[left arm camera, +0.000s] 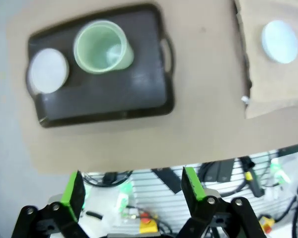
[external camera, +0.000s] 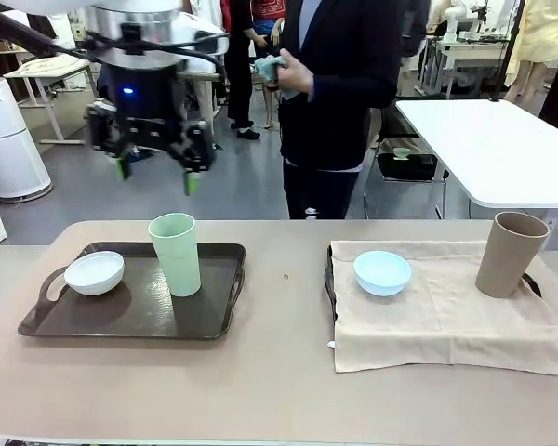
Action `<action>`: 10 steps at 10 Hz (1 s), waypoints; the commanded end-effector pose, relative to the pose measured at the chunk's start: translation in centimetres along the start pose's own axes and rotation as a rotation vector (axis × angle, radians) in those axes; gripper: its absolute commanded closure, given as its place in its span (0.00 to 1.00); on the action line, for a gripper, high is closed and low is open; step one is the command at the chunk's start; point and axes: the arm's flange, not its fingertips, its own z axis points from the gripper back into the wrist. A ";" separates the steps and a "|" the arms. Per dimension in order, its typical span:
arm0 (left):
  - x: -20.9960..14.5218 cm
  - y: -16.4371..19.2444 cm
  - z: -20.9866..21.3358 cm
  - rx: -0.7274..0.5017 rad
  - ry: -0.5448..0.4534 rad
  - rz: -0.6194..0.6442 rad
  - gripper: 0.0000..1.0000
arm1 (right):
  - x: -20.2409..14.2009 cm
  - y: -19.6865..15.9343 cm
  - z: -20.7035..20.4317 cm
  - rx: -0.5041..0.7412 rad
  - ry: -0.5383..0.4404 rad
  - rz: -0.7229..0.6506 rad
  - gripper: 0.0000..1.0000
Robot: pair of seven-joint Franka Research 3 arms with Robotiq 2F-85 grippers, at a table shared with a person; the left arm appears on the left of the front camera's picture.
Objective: Set up a tray with a mat and arrange the tableware.
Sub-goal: Place the Picnic Bowl and Reusable plastic cup back onto the Handle tray in front of the human's position, then pick up the Picnic Bowl and Reusable plastic cup from the Handle tray in front of the human's position and hold them in the air.
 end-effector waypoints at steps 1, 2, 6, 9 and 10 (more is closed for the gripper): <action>-1.8 3.0 -0.1 0.039 -0.016 0.015 0.00 | -0.7 0.1 -1.4 0.005 0.056 -0.066 0.00; -2.2 3.4 -0.4 0.002 -0.068 0.047 0.00 | -0.2 -0.7 -2.6 0.083 -0.013 0.076 0.00; -0.9 1.8 0.2 0.020 0.004 0.019 0.00 | -0.2 0.8 -0.5 -0.010 0.027 -0.036 0.00; -0.9 1.8 0.2 0.020 0.004 0.019 0.00 | -0.2 0.8 -0.5 -0.010 0.027 -0.036 0.00; -0.9 1.8 0.2 0.020 0.004 0.019 0.00 | -0.2 0.8 -0.5 -0.010 0.027 -0.036 0.00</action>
